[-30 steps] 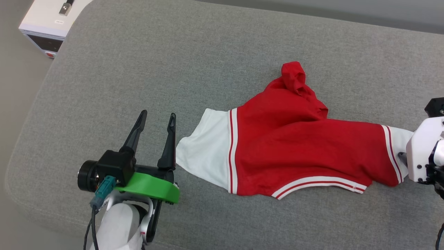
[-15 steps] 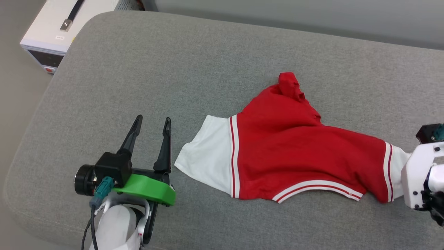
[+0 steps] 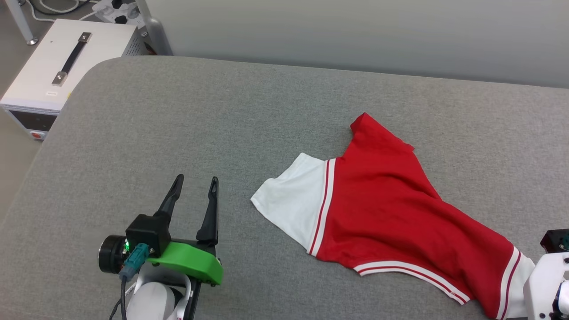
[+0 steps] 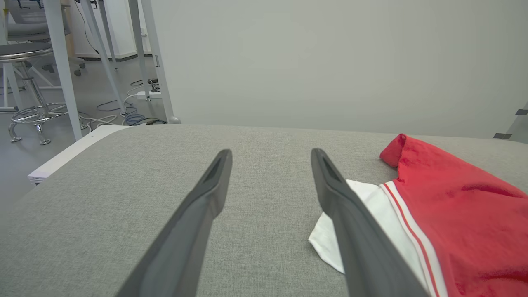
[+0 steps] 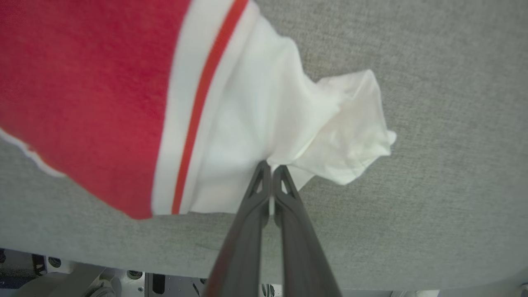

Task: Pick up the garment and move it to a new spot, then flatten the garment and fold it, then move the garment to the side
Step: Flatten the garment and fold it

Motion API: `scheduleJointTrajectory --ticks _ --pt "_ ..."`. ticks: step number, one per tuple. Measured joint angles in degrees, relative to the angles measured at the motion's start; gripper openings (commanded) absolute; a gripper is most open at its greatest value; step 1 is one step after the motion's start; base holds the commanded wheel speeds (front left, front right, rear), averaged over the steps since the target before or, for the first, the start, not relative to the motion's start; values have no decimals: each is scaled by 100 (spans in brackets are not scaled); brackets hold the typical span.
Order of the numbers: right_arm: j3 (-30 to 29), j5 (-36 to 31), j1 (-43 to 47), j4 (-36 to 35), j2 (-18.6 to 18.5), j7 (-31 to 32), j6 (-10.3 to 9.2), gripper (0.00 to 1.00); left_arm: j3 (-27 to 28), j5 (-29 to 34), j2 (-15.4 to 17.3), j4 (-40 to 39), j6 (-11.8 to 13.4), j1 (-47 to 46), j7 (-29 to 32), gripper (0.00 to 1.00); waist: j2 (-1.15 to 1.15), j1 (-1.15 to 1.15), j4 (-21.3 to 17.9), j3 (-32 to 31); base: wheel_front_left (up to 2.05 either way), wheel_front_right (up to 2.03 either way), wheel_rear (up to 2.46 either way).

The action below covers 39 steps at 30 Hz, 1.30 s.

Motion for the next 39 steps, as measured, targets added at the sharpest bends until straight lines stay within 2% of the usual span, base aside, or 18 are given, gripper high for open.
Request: scheduleJointTrajectory --ticks 2,3,4,8,15,19,21,24,27,31,36,39 --pt "-15 -8 12 19 68 -152 0 0 -23 0 1 68 -1 17 0 100 0 0 -68 -21 0 0 0" --pt "-22 -18 12 18 100 -260 0 41 -27 0 1 85 -2 16 0 100 0 0 -95 -26 0 0 0" --pt "-44 -23 12 23 131 -352 0 100 -29 0 1 92 -18 16 0 100 0 0 -113 -27 0 0 0" --pt "-116 13 3 -12 298 -826 0 100 -33 -1 1 177 -26 14 0 100 0 0 -177 -33 0 0 0" --pt "-177 423 -51 -531 515 -2064 0 100 -48 -55 1 333 -44 15 0 100 0 0 -352 -97 0 0 0" --pt "-421 523 -32 -909 656 -2966 0 100 -82 -126 -1 370 -45 14 1 100 0 0 -479 -111 0 0 0" --pt "-598 521 34 -1154 820 -3553 0 100 -129 -357 -2 355 -70 3 221 100 0 0 -570 -87 0 0 0" --pt "-732 493 91 -1390 1018 -3955 0 100 -310 -365 108 286 -90 -66 816 100 0 0 -650 -19 0 0 0" --pt "-891 389 84 -1648 1305 -4381 0 100 -509 -326 318 168 -96 -230 1788 100 0 0 -732 85 0 0 0" --pt "-850 256 107 -1729 1597 -4597 0 100 -710 -309 532 -58 -99 -414 3140 100 0 0 -837 239 0 0 0" --pt "-758 190 151 -1722 1658 -4669 0 100 -779 -204 837 -189 -66 -721 4466 100 0 0 -990 430 0 0 0" --pt "-766 170 142 -1725 1666 -4736 0 100 -721 -252 868 -146 10 -889 5013 100 0 0 -1064 558 0 0 0"
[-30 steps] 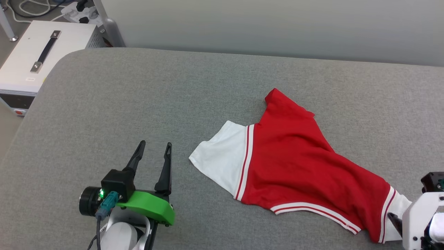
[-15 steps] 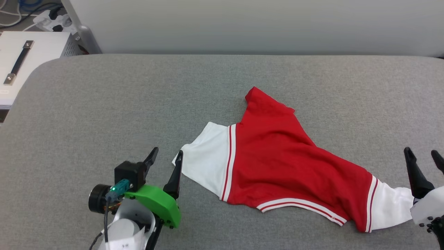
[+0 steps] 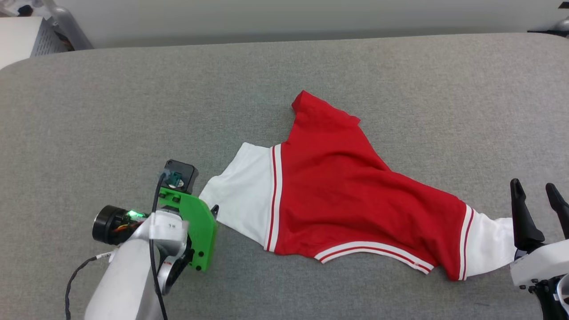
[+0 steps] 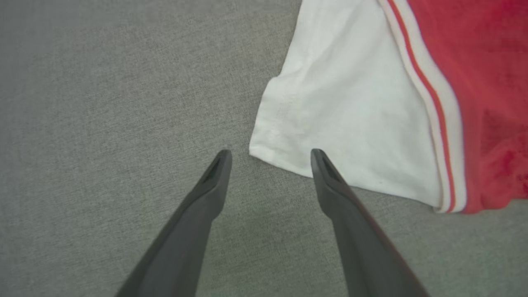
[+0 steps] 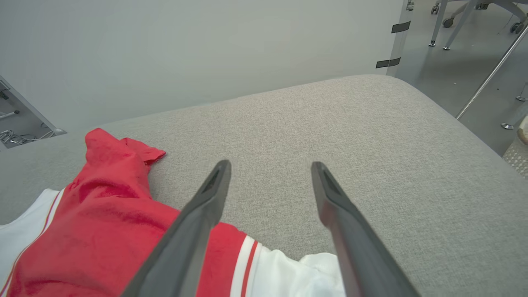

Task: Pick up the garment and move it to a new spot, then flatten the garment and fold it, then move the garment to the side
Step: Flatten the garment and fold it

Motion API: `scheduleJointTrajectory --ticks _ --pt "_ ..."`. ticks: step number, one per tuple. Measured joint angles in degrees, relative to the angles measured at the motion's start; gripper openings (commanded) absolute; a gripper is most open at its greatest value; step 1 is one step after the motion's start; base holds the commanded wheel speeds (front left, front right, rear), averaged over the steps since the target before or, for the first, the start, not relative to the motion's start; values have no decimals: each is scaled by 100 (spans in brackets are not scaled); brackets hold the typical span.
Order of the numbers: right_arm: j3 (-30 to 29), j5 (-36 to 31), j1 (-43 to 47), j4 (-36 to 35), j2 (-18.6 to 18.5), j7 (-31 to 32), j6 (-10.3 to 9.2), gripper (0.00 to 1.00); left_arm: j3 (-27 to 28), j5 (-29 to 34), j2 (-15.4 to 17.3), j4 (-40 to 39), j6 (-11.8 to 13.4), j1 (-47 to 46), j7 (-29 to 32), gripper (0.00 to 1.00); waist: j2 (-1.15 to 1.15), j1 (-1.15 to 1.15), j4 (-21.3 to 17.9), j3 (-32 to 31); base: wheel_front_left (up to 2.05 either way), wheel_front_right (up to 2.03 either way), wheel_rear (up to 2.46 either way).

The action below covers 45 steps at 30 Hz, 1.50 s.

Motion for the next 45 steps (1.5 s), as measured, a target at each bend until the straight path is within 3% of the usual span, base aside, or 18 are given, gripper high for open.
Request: scheduleJointTrajectory --ticks 3,16,17,18,19,22,29,42,45 --pt "23 -18 -21 -1 0 -42 0 100 53 -86 8 91 10 -176 300 100 0 0 -70 128 0 0 0" --pt "88 -26 -157 20 -15 -160 0 100 -29 -134 62 678 98 -610 512 100 0 0 -235 515 0 0 0" --pt "78 -29 -175 20 -22 -162 0 100 -63 -162 60 712 96 -619 542 95 0 0 -231 520 0 0 0" --pt "70 -31 -199 18 -27 -162 0 100 -112 -192 62 724 90 -633 591 9 0 0 -225 524 0 0 0" --pt "63 -31 -211 15 -33 -163 0 100 -152 -215 60 726 73 -640 610 0 0 0 -219 525 0 0 0" --pt "49 -32 -222 15 -42 -165 0 100 -270 -403 -8 722 -7 -630 646 0 0 0 -189 512 0 0 0" --pt "105 -41 -147 122 -345 367 0 100 127 -895 -115 142 167 42 237 0 0 0 -4 238 0 0 0" --pt "-422 49 153 209 -870 3562 0 100 452 -1147 -20 -1924 655 1298 544 0 0 0 475 -66 0 0 0" --pt "-493 8 111 191 -968 3941 0 100 472 -1147 24 -2158 711 1447 579 0 0 0 562 -65 0 0 0"
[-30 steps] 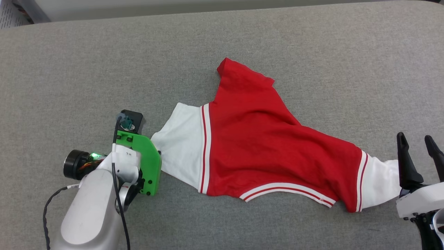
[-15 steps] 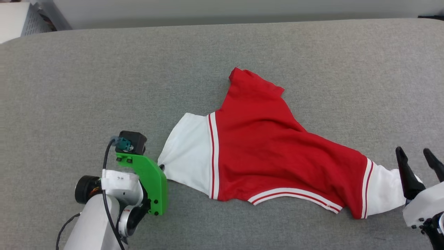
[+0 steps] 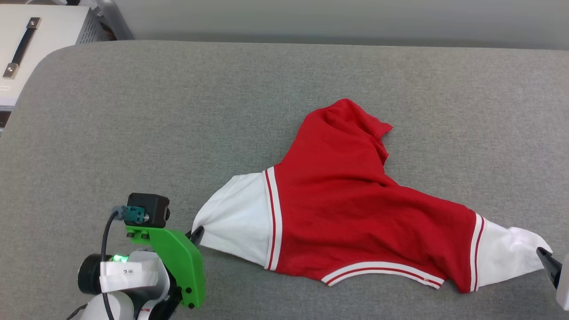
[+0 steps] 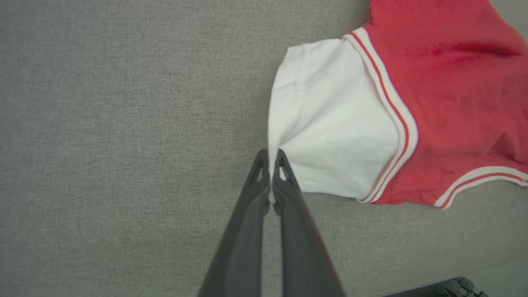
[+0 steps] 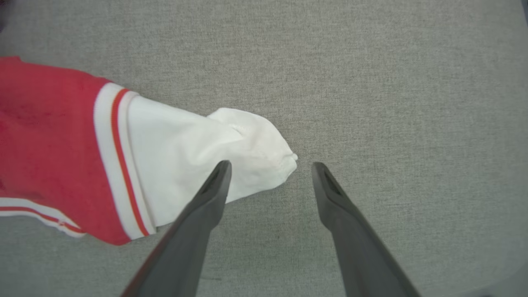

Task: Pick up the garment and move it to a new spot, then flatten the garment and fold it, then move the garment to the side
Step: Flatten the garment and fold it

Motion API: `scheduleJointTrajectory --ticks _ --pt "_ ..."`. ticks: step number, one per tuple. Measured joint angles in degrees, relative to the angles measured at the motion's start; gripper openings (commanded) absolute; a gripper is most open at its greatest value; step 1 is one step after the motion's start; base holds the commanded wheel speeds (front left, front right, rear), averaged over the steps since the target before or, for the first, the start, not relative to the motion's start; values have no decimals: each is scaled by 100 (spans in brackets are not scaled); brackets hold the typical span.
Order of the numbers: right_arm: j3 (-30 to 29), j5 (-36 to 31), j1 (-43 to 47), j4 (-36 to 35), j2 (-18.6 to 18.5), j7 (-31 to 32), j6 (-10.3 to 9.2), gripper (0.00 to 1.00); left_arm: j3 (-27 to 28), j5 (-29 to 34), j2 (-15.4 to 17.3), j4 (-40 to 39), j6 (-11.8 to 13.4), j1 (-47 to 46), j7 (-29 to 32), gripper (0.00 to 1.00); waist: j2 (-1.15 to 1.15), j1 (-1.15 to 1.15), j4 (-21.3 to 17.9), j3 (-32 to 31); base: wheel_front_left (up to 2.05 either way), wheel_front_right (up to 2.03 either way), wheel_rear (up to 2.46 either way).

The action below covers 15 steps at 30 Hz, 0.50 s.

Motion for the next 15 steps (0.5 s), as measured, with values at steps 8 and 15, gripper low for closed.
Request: scheduleJointTrajectory --ticks 8,15 --pt "-13 -296 -161 218 -175 482 0 100 -62 -15 29 -192 0 76 24 0 0 0 168 98 0 0 0" --pt "188 -308 -337 561 -241 524 0 100 -121 -16 27 -237 -1 65 22 0 0 0 235 262 0 0 0"
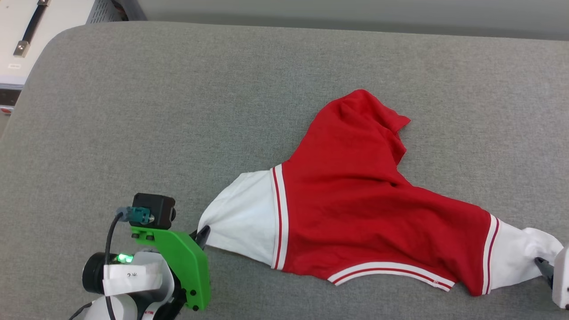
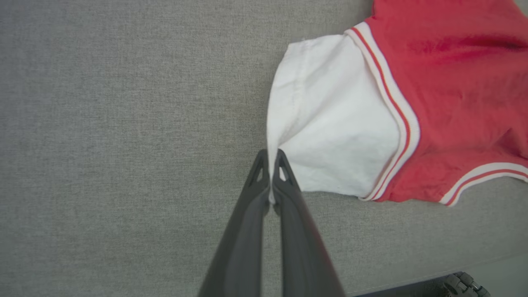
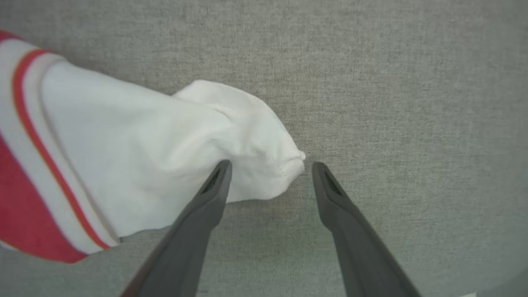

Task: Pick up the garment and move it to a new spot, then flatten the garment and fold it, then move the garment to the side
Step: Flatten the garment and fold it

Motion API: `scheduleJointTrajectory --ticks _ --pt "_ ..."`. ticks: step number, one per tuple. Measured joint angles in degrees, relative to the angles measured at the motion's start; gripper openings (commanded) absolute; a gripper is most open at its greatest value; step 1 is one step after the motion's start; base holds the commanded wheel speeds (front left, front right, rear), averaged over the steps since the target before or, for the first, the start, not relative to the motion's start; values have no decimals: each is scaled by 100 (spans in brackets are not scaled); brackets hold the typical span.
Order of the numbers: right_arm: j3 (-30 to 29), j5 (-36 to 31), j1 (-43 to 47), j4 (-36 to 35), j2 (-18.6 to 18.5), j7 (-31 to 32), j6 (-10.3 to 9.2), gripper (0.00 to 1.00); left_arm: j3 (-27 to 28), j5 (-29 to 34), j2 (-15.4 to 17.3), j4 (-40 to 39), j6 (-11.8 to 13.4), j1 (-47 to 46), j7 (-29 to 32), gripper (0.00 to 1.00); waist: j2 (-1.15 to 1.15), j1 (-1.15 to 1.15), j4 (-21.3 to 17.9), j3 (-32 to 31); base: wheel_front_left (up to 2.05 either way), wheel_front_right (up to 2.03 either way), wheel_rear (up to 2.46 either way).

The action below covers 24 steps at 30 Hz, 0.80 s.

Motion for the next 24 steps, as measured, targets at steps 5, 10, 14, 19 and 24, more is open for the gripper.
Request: scheduleJointTrajectory --ticks 5,10,14,19,24 --pt "122 -10 -53 232 -5 -62 0 100 -29 0 0 5 0 -26 -10 0 0 0 36 124 0 0 0" --pt "297 -8 -92 397 -89 -214 0 100 -18 -41 3 69 -7 -29 -51 0 0 0 62 209 0 0 0" --pt "414 25 -94 542 -146 -314 -2 22 -16 -41 9 97 -7 -30 -66 0 0 0 74 210 0 0 0" --pt "571 124 -107 638 -176 -623 0 0 9 -58 27 152 -7 -29 -65 0 0 0 62 95 0 0 0" --pt "523 264 -120 613 -212 -820 1 0 89 -58 119 120 -5 -19 -90 0 0 0 23 -111 0 0 0"
